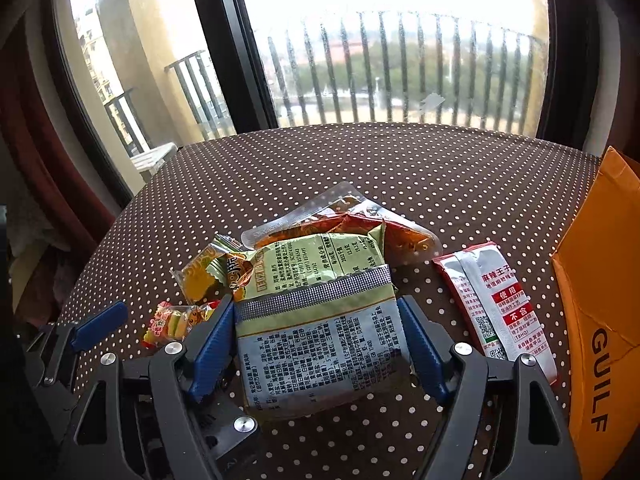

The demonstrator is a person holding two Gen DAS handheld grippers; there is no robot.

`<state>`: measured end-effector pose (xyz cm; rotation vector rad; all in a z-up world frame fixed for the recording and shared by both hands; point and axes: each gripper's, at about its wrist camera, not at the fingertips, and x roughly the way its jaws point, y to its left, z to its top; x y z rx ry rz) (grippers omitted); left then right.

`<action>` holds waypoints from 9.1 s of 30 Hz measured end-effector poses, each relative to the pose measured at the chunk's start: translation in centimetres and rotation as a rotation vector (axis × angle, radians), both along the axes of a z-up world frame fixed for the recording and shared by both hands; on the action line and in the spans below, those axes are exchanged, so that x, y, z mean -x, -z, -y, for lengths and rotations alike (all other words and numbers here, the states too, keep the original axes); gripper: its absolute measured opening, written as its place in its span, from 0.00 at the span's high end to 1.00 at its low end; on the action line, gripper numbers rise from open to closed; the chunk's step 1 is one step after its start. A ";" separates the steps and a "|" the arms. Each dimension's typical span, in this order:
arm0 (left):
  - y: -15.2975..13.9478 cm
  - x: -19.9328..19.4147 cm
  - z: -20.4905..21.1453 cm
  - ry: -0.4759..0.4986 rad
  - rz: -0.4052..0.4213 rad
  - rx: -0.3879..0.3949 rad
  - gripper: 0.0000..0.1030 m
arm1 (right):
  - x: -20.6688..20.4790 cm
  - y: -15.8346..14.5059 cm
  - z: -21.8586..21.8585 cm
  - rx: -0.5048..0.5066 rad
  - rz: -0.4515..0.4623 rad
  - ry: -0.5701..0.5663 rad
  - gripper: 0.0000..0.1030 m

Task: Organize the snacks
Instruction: 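Grasp the gummy candy pack with the left tool while the right tool holds the noodle pack, then lift and carry the noodle pack and gummy pack over the box with both tools, then lower both tools into the box and open them to release the packs, then withdraw both open tools from the box back over the table, then reach the right tool to the red-and-white spicy strip pack and close on it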

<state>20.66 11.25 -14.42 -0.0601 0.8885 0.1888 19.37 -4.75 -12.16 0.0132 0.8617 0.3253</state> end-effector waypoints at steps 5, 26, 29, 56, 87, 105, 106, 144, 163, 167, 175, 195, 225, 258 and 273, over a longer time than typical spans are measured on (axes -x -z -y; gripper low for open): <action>1.1 -0.4 -0.1 -0.011 -0.031 0.033 0.18 | -0.4 0.8 -0.8 0.024 0.000 0.003 0.23; 1.4 1.2 0.8 -0.005 0.002 0.029 0.53 | -0.1 1.0 0.1 0.034 -0.027 0.003 0.24; 1.2 1.6 1.0 -0.007 0.010 0.022 0.54 | 0.3 0.9 0.1 0.033 -0.025 -0.003 0.24; -6.0 7.4 7.0 0.046 0.158 0.012 0.55 | 4.1 -4.4 5.1 -0.024 0.097 0.029 0.24; -15.4 8.7 17.3 0.250 0.352 -0.005 0.54 | 6.9 -12.0 14.6 -0.083 0.329 0.157 0.24; -13.9 4.6 25.6 0.479 0.310 -0.001 0.54 | 6.5 -10.9 21.3 -0.058 0.318 0.363 0.24; -13.8 4.4 26.1 0.488 0.310 -0.010 0.54 | 6.5 -10.8 21.5 -0.057 0.315 0.377 0.24; -8.3 4.8 32.9 0.689 0.074 -0.071 0.17 | 3.7 -6.0 26.3 -0.065 0.073 0.593 0.10; -10.8 8.0 29.9 0.653 0.160 -0.013 0.16 | 8.6 -7.4 27.0 -0.026 0.156 0.582 0.07; -11.5 8.7 28.8 0.639 0.195 -0.006 0.16 | 8.8 -7.9 26.1 -0.023 0.172 0.565 0.07; -12.6 10.1 26.7 0.610 0.261 0.006 0.16 | 10.1 -9.2 24.1 0.008 0.238 0.532 0.07; -12.3 12.6 19.8 0.472 0.339 0.073 0.16 | 12.5 -10.6 17.7 0.036 0.318 0.388 0.07; -7.4 10.3 8.4 0.185 0.288 0.065 0.16 | 8.3 -6.2 5.5 0.060 0.304 0.087 0.22; -1.5 -0.2 8.9 0.258 -0.007 0.018 0.16 | -2.5 1.4 4.8 0.129 0.047 0.179 0.22; 0.3 -1.2 8.7 0.247 -0.033 0.015 0.10 | -3.6 4.0 5.4 0.116 -0.059 0.182 0.14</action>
